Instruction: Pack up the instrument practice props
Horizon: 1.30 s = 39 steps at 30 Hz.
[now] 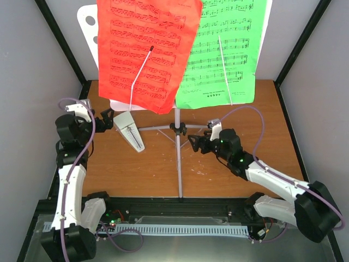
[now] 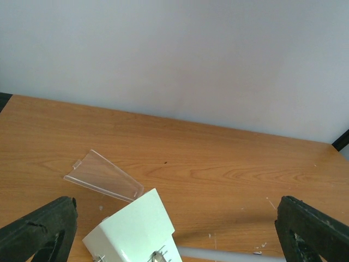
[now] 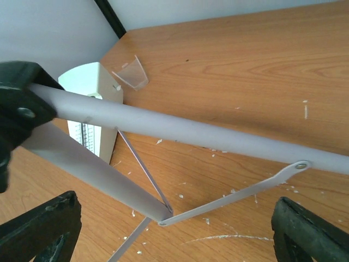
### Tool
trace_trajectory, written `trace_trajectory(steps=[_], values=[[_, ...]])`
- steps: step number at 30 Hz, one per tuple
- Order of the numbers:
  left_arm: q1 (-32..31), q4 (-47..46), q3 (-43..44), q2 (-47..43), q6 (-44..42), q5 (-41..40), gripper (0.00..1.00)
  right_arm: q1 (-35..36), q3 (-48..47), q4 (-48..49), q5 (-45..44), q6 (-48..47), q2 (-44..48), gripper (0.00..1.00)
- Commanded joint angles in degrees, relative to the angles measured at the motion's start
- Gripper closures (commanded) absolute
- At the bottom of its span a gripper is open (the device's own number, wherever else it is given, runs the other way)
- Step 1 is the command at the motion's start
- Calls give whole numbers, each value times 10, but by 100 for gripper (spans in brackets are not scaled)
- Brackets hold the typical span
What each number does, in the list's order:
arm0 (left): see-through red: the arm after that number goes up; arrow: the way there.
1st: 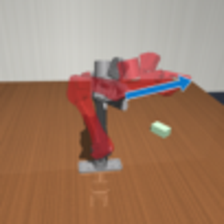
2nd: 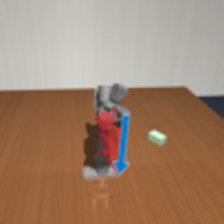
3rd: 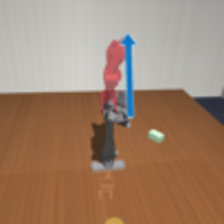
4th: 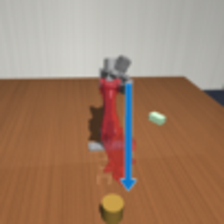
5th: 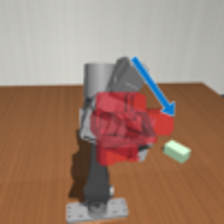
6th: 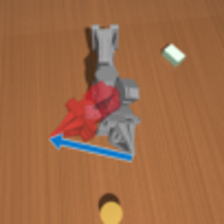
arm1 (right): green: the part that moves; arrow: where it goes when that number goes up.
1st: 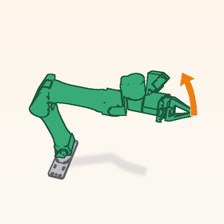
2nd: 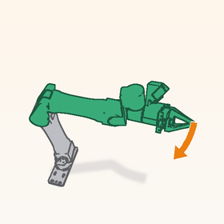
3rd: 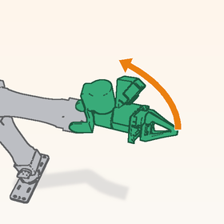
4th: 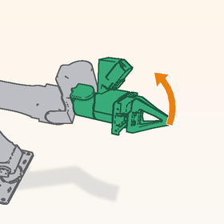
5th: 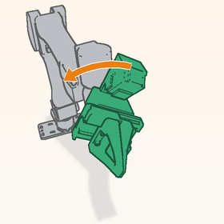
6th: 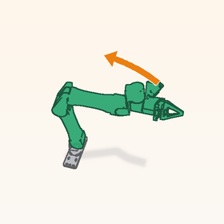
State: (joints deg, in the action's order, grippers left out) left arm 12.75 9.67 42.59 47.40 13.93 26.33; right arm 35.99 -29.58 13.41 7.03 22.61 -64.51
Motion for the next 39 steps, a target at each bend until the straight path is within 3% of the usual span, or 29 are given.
trace_trajectory(steps=[1,6,15,27,33,36,39], values=[[1,-23,18,3,-15,18,1,3,13,-37,-31,-4,58,6],[1,-18,25,16,-19,16,1,21,16,-76,18,-12,98,8],[21,-22,25,33,-19,31,1,170,21,-24,-24,34,89,14],[33,-15,25,44,-31,27,1,180,-11,34,-23,42,-21,45],[33,-12,17,39,-38,8,1,181,-15,62,-44,62,-45,74],[33,-12,14,41,-40,2,1,180,-1,63,-92,96,-34,96],[33,-13,12,46,-42,-9,1,180,-6,28,-156,126,-19,97]])
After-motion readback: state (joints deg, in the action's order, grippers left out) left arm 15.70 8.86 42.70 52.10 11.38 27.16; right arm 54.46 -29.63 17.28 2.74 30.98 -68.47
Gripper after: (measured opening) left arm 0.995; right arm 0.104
